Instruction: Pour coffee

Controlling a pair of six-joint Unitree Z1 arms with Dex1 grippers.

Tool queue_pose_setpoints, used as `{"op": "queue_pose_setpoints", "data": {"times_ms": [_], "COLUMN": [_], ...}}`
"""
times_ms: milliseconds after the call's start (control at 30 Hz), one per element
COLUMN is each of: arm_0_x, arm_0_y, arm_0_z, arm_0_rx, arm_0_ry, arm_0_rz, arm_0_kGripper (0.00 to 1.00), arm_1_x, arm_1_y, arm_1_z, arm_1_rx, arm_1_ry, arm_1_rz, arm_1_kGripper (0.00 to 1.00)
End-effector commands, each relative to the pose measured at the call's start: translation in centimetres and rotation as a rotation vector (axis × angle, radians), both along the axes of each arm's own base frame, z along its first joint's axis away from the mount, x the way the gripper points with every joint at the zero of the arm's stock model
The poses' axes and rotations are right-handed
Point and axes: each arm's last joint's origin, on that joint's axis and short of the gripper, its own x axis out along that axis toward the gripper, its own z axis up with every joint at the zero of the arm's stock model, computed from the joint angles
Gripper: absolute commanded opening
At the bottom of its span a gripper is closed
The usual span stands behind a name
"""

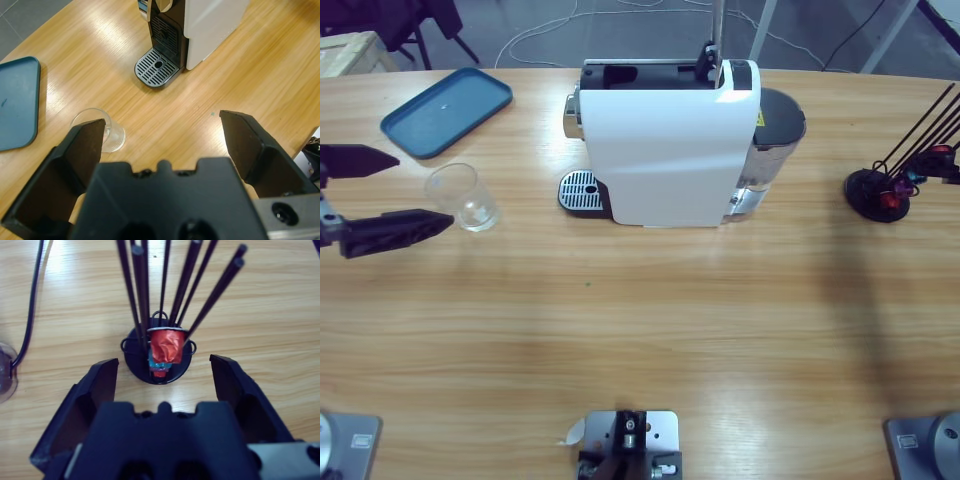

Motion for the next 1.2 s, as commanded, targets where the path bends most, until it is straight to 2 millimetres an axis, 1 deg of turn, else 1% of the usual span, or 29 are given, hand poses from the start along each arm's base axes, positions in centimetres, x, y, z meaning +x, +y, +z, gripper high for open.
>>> {"op": "queue_pose_setpoints", "data": {"times_ms": [33, 67, 133, 167, 200, 233, 600, 767, 800, 833, 933, 967, 1000, 1200], "arm_0_x": [0.3, 0.3, 0.3, 0.3, 0.3, 0.3, 0.2, 0.2, 0.2, 0.2, 0.2, 0.2, 0.2, 0.2], "arm_0_y": [-0.1, -0.1, -0.1, -0.1, -0.1, -0.1, 0.0, 0.0, 0.0, 0.0, 0.0, 0.0, 0.1, 0.0], "arm_0_z": [-1.3, -1.3, -1.3, -1.3, -1.2, -1.2, -1.2, -1.2, -1.2, -1.2, -1.2, -1.2, -1.2, -1.2], "arm_0_rx": [0.03, 0.028, 0.025, 0.025, 0.023, 0.023, 0.022, 0.023, 0.023, 0.023, 0.021, 0.02, 0.02, 0.022], "arm_0_ry": [0.029, 0.03, 0.03, 0.03, 0.03, 0.029, 0.029, 0.029, 0.029, 0.029, 0.028, 0.027, 0.027, 0.028], "arm_0_rz": [0.022, 0.023, 0.024, 0.025, 0.025, 0.025, 0.025, 0.025, 0.025, 0.025, 0.025, 0.025, 0.025, 0.025], "arm_0_kGripper": [1.0, 1.0, 1.0, 1.0, 1.0, 1.0, 1.0, 1.0, 1.0, 1.0, 1.0, 1.0, 1.0, 1.0], "arm_1_x": [1.0, 1.1, 1.3, 1.3, 1.4, 1.4, 2.0, 2.0, 2.0, 2.0, 2.0, 2.0, 2.1, 2.2], "arm_1_y": [-0.7, -0.8, -0.8, -0.9, -0.9, -1.0, -1.0, -1.0, -1.0, -1.0, -1.1, -1.2, -1.2, -1.2], "arm_1_z": [-1.9, -1.9, -1.9, -2.0, -2.1, -2.0, -1.8, -1.9, -1.9, -1.9, -1.8, -1.8, -1.8, -1.5], "arm_1_rx": [-0.034, -0.036, -0.042, -0.043, -0.045, -0.046, -0.054, -0.056, -0.056, -0.056, -0.057, -0.057, -0.058, -0.05], "arm_1_ry": [0.06, 0.057, 0.06, 0.065, 0.068, 0.065, 0.049, 0.053, 0.053, 0.053, 0.049, 0.048, 0.047, 0.032], "arm_1_rz": [-0.005, -0.005, -0.002, 0.003, 0.007, 0.007, 0.014, 0.013, 0.013, 0.011, 0.005, 0.004, 0.003, 0.007], "arm_1_kGripper": [0.66, 0.616, 0.598, 0.566, 0.46, 0.431, 0.43, 0.425, 0.387, 0.307, 0.291, 0.232, 0.214, 0.214]}}
